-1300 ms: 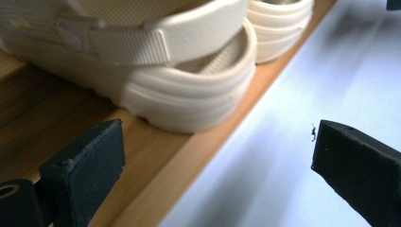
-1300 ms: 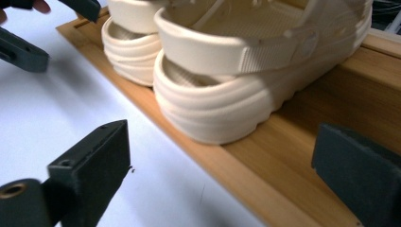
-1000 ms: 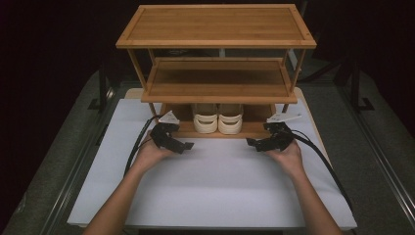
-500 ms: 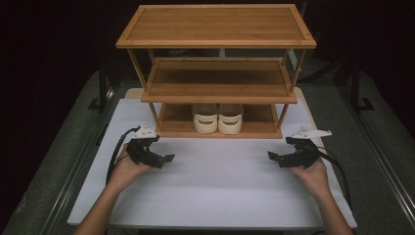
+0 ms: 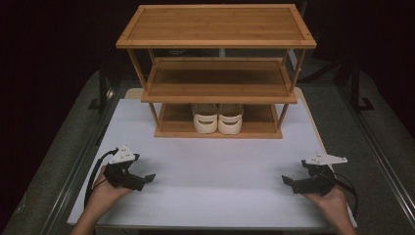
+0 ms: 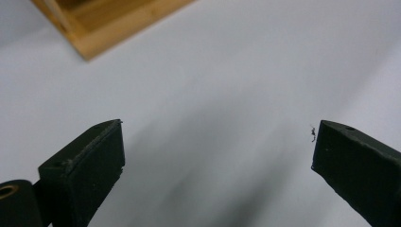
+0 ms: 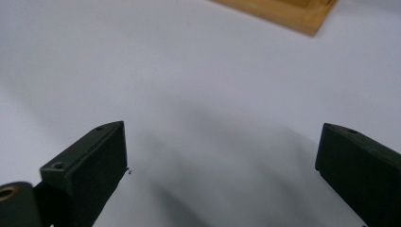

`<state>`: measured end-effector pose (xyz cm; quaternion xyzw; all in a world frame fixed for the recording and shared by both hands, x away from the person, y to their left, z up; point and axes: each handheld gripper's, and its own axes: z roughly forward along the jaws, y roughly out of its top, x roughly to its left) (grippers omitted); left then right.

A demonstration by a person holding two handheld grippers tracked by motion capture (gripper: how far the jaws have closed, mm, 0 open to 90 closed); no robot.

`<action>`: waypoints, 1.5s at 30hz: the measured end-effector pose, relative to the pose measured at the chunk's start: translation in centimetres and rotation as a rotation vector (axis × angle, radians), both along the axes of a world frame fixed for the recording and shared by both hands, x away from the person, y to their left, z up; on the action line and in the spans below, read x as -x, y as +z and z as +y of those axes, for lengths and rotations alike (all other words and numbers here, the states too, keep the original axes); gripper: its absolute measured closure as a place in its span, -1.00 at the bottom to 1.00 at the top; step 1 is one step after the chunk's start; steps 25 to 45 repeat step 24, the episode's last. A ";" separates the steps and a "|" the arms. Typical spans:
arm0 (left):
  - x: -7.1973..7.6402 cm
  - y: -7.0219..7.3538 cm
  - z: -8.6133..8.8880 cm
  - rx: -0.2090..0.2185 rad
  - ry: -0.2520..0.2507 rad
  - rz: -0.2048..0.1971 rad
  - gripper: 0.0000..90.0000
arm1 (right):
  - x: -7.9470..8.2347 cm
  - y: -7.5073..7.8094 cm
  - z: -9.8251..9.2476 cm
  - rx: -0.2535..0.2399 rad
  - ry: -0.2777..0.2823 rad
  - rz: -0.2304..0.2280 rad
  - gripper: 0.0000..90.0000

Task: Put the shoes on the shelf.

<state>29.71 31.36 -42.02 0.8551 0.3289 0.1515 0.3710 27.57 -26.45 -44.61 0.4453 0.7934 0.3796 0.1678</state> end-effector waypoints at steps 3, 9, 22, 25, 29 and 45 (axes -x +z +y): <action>1.2 -0.6 0.7 -0.014 0.016 0.005 -0.95 | 1.0 -0.5 -0.3 0.000 -0.008 0.013 -0.94; 2.5 -1.8 2.3 -0.060 0.047 0.021 -0.98 | 1.9 -1.1 -0.1 0.076 -0.025 0.027 -0.95; 2.7 -3.0 3.2 -0.051 0.064 0.042 -1.00 | 1.8 -1.2 0.0 0.089 -0.028 0.049 -0.95; 2.7 -3.1 3.2 -0.050 0.065 0.042 -1.00 | 1.8 -1.2 0.0 0.089 -0.028 0.049 -0.95; 2.7 -3.1 3.2 -0.050 0.065 0.042 -1.00 | 1.8 -1.2 0.0 0.089 -0.028 0.049 -0.95; 2.7 -3.1 3.2 -0.050 0.065 0.042 -1.00 | 1.8 -1.2 0.0 0.089 -0.028 0.049 -0.95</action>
